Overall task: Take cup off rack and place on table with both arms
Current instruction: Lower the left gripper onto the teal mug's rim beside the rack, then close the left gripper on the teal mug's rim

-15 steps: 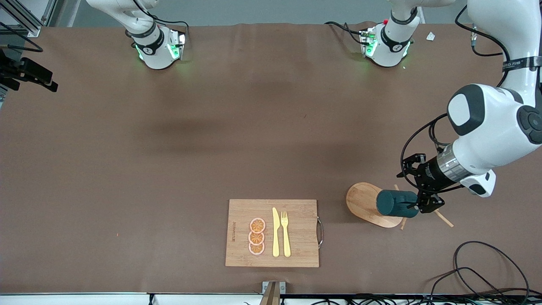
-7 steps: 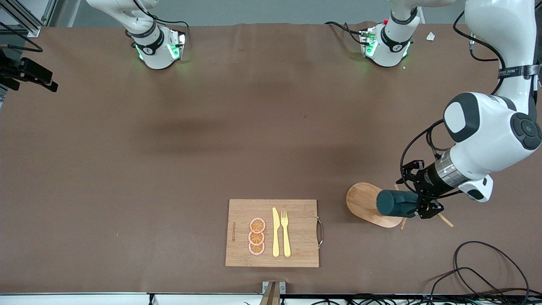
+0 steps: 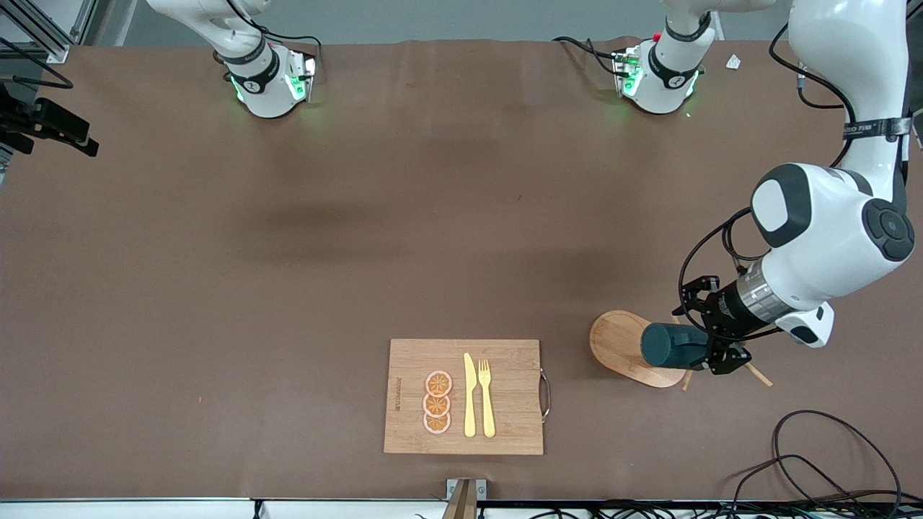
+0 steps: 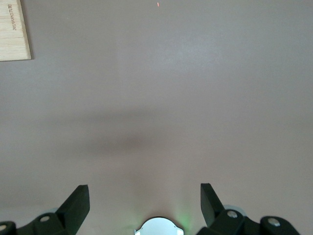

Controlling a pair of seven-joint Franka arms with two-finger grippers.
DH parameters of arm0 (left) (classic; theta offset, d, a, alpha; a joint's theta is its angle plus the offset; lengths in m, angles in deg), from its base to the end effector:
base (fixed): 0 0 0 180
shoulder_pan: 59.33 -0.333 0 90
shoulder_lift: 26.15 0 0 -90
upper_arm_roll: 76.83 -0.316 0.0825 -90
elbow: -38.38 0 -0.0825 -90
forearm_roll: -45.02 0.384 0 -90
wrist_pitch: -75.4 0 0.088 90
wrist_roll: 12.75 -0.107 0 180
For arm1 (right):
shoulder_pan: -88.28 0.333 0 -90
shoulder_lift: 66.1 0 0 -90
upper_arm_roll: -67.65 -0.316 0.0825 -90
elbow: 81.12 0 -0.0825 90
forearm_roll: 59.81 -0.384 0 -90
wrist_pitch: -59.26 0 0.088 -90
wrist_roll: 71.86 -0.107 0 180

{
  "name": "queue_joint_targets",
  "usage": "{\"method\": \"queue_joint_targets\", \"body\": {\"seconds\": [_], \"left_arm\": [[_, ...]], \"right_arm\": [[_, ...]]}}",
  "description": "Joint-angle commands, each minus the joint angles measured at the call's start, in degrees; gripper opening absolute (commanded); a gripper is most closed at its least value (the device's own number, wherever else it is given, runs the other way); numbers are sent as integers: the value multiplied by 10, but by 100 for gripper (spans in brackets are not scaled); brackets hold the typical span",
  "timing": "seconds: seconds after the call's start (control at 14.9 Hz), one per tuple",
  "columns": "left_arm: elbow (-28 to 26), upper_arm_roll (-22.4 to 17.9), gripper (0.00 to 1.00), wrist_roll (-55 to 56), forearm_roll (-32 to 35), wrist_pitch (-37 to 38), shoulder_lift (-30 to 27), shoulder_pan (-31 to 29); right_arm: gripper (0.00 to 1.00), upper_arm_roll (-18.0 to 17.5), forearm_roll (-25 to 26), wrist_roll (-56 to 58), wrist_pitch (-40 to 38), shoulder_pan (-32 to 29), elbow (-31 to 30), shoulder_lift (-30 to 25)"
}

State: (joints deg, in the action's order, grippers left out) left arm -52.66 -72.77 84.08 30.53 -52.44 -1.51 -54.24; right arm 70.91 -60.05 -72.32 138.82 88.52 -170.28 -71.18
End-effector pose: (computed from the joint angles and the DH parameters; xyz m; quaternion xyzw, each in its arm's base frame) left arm 0.6885 -0.1118 0.4094 0.6609 0.7331 -0.0338 0.1569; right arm 0.5062 -0.0277 0.6631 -0.9988 0.0298 0.0394 0.0055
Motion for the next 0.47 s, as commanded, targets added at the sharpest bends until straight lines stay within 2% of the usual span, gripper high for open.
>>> {"method": "queue_joint_targets", "body": {"seconds": [0.0,0.27,0.4], "left_arm": [[5,-1,100,-9,-14,-14,11,3],[4,0,100,-9,-16,-15,14,6],[3,0,95,-9,-16,-15,18,7]], "right_arm": [[100,2,0,0,1,4,-13,-13],[100,2,0,0,2,5,-13,-13],[100,2,0,0,2,5,-13,-13]]}}
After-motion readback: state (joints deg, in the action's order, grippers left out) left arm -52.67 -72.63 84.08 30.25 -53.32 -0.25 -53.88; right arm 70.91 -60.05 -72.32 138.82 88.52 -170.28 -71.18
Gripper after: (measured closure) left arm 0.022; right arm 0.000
